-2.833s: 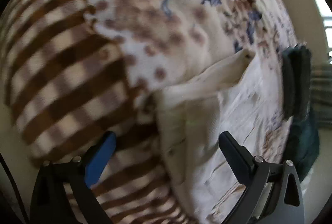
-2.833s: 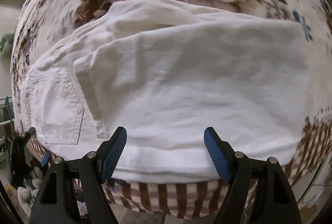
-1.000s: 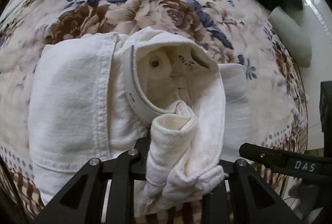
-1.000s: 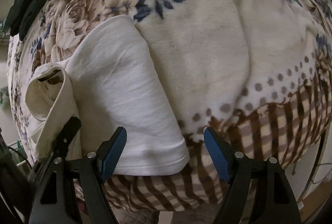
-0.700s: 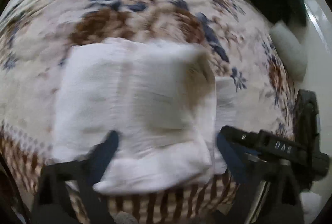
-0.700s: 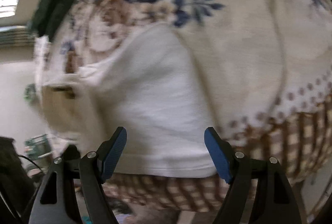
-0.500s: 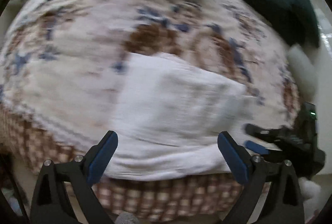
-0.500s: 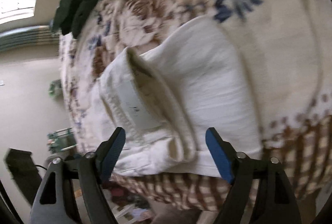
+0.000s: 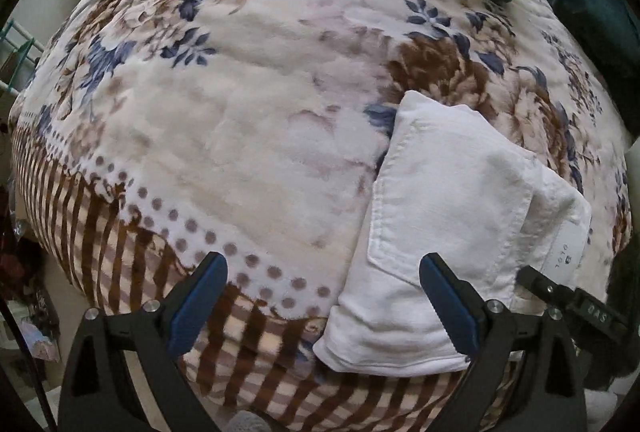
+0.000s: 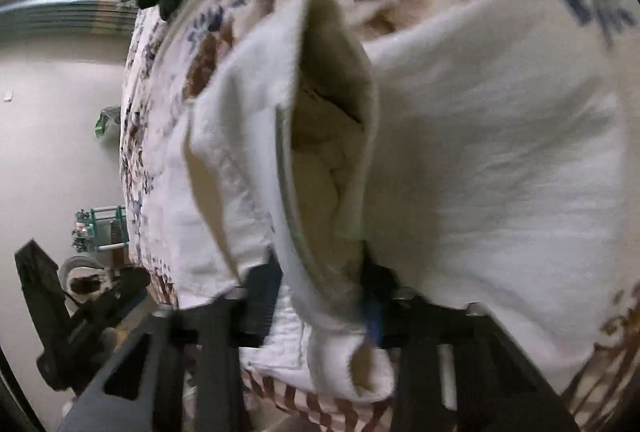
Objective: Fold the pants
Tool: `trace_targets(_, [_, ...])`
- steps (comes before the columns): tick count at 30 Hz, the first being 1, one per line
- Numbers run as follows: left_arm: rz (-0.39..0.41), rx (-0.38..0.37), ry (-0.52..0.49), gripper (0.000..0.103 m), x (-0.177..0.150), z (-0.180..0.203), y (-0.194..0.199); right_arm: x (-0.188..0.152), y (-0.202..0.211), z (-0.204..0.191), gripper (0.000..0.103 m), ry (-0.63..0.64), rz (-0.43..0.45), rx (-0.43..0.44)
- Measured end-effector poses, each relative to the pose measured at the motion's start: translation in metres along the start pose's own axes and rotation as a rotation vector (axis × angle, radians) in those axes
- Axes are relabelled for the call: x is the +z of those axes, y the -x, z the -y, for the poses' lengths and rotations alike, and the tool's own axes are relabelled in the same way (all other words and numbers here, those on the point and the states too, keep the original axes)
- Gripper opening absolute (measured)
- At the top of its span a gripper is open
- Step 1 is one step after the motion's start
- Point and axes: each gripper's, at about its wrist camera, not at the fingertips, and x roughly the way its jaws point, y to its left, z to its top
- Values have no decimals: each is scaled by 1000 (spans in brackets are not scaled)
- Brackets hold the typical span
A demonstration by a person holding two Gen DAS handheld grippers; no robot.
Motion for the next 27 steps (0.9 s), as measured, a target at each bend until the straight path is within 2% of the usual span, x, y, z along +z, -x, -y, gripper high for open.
trace_targets(2, [9, -10, -24, 98, 2, 6, 5, -3, 28, 4, 19, -41, 58, 4])
trace_targets(3, [15, -20, -38, 98, 4, 10, 8, -6, 51, 6, 13, -50, 102, -3])
trace_targets(8, [45, -71, -102, 98, 18, 43, 17, -13, 128, 39, 13, -109, 198, -85])
trace_targets(13, [5, -149, -150, 98, 37, 82, 2, -22, 170, 109, 13, -205, 223, -201])
trace_targets(16, [-20, -173, -187, 98, 52, 107, -14, -24, 177, 144, 13, -242, 220, -240])
trace_targets(18, [-52, -205, -210, 98, 62, 123, -27, -23, 172, 158, 13, -269, 213, -222])
trace_targets(20, [-85, -213, -220, 98, 72, 138, -43, -16, 158, 170, 16, -284, 159, -200])
trace_targets(21, [-114, -231, -217, 98, 79, 146, -56, -12, 151, 177, 24, -302, 134, -192])
trace_targets(22, [-136, -237, -210, 98, 84, 151, -67, -7, 144, 185, 37, -333, 105, -188])
trace_targets(24, [-177, -263, -183, 98, 95, 156, -90, -5, 143, 195, 45, -381, 110, -158])
trace_targets(25, [-189, -287, -168, 89, 99, 156, -99, -5, 146, 200, 52, -408, 129, -123])
trace_targets(26, [-194, -319, -150, 74, 102, 155, -105, -6, 147, 203, 57, -423, 143, -101])
trace_targets(27, [-201, -344, -133, 44, 104, 155, -110, -6, 147, 205, 63, -433, 156, -77])
